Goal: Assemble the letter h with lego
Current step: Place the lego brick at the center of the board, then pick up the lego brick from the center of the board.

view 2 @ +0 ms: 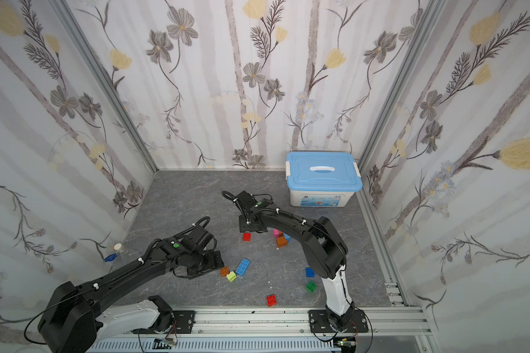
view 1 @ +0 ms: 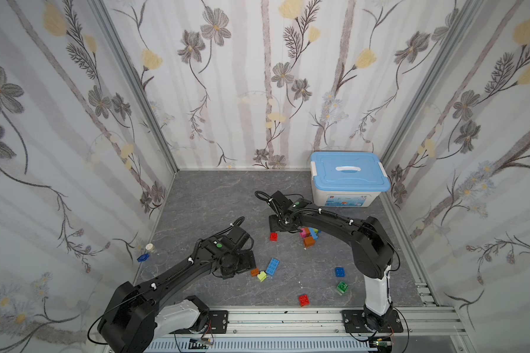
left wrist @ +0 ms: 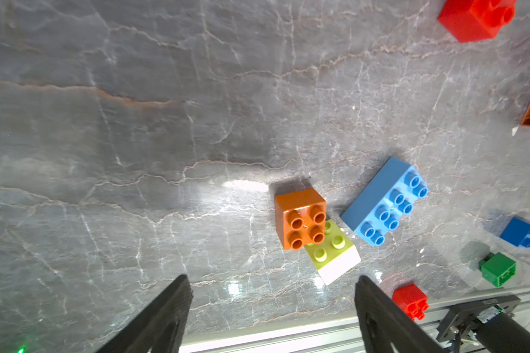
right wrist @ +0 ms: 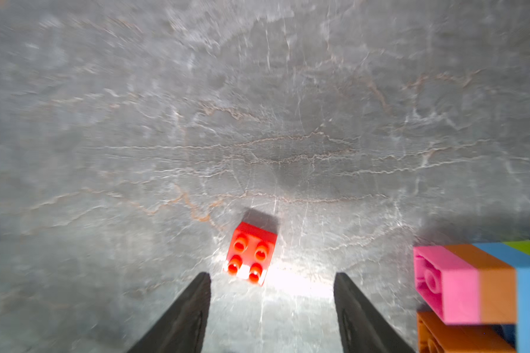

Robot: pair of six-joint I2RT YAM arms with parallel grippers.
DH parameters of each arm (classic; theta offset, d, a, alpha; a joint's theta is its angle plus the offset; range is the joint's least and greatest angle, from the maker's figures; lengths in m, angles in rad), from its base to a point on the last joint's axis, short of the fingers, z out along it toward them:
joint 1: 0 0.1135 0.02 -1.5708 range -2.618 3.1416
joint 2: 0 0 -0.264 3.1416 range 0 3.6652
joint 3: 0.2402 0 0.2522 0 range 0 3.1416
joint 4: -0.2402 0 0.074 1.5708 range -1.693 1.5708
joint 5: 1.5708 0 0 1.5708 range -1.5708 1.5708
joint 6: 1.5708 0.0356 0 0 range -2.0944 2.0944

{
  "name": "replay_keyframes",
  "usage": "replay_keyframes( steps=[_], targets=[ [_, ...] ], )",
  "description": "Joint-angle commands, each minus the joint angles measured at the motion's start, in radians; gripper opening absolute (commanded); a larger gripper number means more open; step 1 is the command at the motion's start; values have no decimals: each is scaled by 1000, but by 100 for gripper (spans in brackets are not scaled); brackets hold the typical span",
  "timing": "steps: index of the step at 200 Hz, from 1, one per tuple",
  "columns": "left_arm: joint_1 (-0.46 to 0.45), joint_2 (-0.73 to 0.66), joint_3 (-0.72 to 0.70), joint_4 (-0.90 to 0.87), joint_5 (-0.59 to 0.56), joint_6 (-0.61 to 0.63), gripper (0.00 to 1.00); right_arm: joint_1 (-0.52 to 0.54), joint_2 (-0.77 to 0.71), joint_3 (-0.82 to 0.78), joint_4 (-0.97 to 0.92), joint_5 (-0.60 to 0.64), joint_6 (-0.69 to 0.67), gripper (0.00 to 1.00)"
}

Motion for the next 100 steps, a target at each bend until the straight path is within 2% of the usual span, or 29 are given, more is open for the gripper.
replay_keyframes(
  steps=[1,39,71,100],
  targets=[
    [-39,58,39,5,-56,-56,84,-26,-96,-75,7,21,-22,66],
    [-78,199,80,43,-58,-133,78,-58,-213,-237,52,19,-30,66],
    [-79,279,112,55,-91,-125,76,-60,-244,-303,81,11,-16,66],
    [-81,356,140,51,-78,-186,66,-59,-270,-329,100,7,-8,65]
  ],
)
